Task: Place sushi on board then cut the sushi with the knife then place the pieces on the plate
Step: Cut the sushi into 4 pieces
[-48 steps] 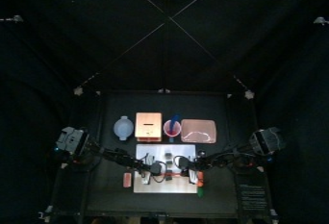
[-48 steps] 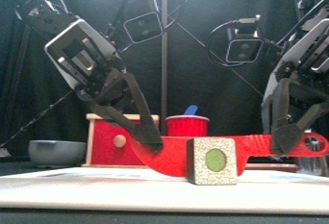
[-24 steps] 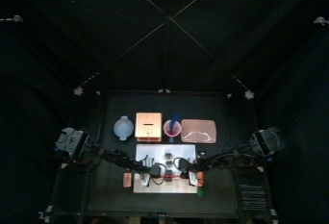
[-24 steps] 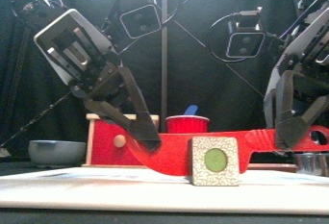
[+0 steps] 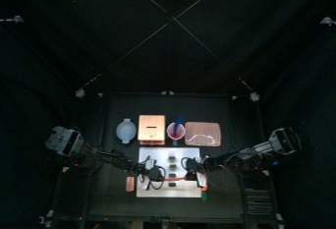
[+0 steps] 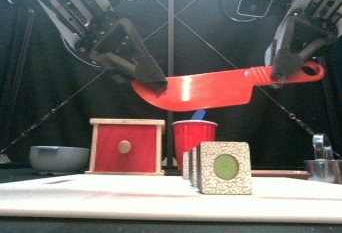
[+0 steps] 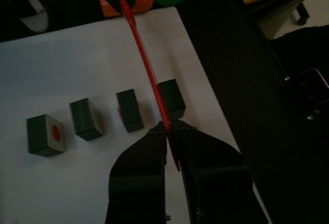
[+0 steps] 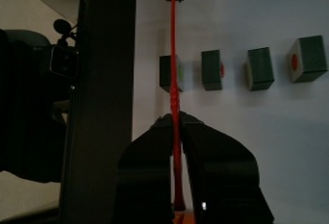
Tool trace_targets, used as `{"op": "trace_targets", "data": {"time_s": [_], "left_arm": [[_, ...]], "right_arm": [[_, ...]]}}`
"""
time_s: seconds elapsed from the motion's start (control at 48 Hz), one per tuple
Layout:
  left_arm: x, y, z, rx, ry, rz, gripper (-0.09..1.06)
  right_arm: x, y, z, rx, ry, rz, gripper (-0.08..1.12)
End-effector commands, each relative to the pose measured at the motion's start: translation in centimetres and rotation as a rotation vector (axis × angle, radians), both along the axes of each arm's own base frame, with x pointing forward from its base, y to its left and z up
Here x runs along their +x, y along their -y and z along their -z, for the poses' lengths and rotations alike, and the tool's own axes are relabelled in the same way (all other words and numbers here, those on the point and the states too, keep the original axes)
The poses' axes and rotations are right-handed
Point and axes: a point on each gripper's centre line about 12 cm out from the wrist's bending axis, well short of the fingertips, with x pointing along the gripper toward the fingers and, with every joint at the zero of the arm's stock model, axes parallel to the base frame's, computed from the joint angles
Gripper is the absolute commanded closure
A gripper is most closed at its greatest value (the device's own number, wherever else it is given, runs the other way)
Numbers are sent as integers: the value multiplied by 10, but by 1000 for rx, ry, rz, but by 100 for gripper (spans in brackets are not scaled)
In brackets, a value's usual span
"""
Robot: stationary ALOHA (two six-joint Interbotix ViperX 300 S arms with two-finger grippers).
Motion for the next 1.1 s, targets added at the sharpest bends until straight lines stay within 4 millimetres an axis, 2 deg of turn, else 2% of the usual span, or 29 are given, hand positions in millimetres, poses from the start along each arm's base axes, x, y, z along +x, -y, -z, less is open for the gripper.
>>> {"op": "trace_targets", "data": {"time_s": [0.021,0.146,0.417,0.5,0.771,1.104], "left_arm": [[6,-14,-19,14,63,-16,51],[10,-26,-24,25,96,-34,44],[12,-34,-32,35,153,-39,20],[13,-37,-34,39,156,-44,17],[10,-51,-41,42,185,-73,16],[8,-60,-40,34,228,-92,16]], "right_arm": [[-6,10,-22,13,54,17,70],[-20,12,-19,26,31,12,70],[-49,21,-11,53,24,43,70],[-56,23,-10,57,24,45,70],[-90,28,4,112,-15,67,70],[-123,45,24,142,-91,114,70]]}}
